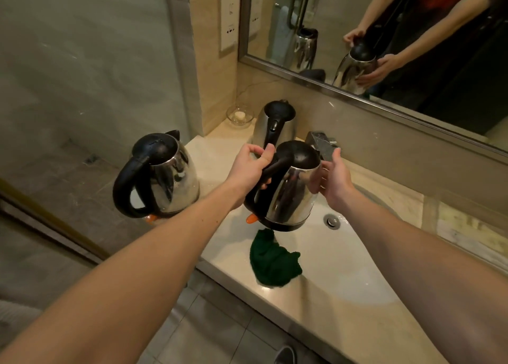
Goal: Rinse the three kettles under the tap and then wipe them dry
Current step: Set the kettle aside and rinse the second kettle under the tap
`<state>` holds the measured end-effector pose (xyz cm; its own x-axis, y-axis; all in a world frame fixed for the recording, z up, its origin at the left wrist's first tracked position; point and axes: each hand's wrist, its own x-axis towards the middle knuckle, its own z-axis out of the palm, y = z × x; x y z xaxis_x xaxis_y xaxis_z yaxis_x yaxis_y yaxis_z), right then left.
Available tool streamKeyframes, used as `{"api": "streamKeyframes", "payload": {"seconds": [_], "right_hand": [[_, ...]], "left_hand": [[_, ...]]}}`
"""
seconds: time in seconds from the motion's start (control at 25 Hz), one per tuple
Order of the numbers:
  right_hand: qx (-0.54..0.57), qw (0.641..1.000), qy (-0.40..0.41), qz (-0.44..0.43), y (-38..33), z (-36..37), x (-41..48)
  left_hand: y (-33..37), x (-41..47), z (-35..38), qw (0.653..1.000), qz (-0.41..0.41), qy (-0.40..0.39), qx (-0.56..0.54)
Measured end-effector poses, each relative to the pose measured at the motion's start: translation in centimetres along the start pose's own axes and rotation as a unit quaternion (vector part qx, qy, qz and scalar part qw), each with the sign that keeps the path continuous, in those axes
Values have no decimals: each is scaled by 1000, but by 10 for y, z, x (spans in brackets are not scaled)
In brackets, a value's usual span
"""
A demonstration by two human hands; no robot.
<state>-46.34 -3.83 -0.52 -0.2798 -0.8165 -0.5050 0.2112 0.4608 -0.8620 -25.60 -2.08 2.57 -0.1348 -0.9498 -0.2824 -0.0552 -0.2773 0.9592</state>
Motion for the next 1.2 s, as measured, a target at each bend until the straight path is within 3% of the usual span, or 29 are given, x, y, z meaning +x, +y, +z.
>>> {"api": "streamKeyframes", "payload": {"seconds": [0.44, 0.68, 0.84, 1.04, 1.2], "right_hand": [[49, 993, 98, 52, 4, -108, 23], [45, 988, 141, 39, 2, -127, 42], [34, 989, 130, 56, 11, -125, 51], [-24, 995, 68, 64, 29, -118, 72], [-91, 994, -3, 57, 25, -107, 92]], "left_hand": [[-32, 29, 106, 993, -37, -102, 34], [-54, 46, 135, 992, -74, -96, 44], [-58, 46, 159, 991, -122, -11, 61], [-84, 62, 172, 969, -139, 179, 94], [-113, 80, 162, 954, -197, 223, 42]]}}
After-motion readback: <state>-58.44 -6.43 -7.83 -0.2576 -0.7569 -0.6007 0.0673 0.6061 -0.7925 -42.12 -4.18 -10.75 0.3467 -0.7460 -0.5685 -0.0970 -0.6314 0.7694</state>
